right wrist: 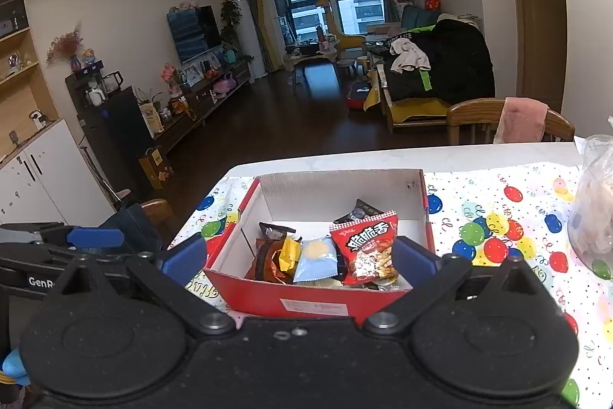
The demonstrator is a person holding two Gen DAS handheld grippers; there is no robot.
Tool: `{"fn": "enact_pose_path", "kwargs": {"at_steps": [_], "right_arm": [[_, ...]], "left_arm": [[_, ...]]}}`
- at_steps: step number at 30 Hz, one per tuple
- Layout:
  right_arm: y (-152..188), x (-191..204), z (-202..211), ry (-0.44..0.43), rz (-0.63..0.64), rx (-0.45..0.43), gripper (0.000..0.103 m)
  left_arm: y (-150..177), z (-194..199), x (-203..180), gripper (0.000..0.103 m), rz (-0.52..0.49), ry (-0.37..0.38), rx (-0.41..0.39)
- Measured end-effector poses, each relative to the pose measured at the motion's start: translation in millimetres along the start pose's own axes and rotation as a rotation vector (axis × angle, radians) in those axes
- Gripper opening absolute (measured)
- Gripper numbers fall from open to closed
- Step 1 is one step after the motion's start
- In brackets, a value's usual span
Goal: Organize snacks
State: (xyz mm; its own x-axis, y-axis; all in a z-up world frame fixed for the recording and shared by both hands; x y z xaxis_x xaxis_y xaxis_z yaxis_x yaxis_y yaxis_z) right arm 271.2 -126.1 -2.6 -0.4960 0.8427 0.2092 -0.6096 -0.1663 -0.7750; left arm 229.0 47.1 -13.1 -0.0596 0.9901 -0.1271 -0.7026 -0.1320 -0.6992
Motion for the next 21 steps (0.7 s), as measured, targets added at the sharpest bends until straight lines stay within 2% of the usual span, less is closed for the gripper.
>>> {"fn": "enact_pose_path", "kwargs": {"at_steps": [21], "right_arm": [[8.1, -0.6, 3.5, 0.009, -0.007, 0.0, 0.103]], "left_arm": [[3.6, 2.2, 0.4, 0.101, 0.012, 0.012, 0.007]]}}
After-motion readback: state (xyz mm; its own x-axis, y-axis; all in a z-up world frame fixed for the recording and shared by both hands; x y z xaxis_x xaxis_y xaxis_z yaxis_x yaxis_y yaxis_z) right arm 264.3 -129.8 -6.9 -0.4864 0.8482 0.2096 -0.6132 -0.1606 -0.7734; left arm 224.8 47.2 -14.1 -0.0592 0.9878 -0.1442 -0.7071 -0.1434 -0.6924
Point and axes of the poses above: each gripper's, at about its wrist camera, not at the fingertips, and z roughly against the way its jaws point, x to its left, y to its underside, the point moved 5 cm from there along -z, roughly the way its jaws point, and after that the axes turned 3 degrees about x, right-handed, at the moved point
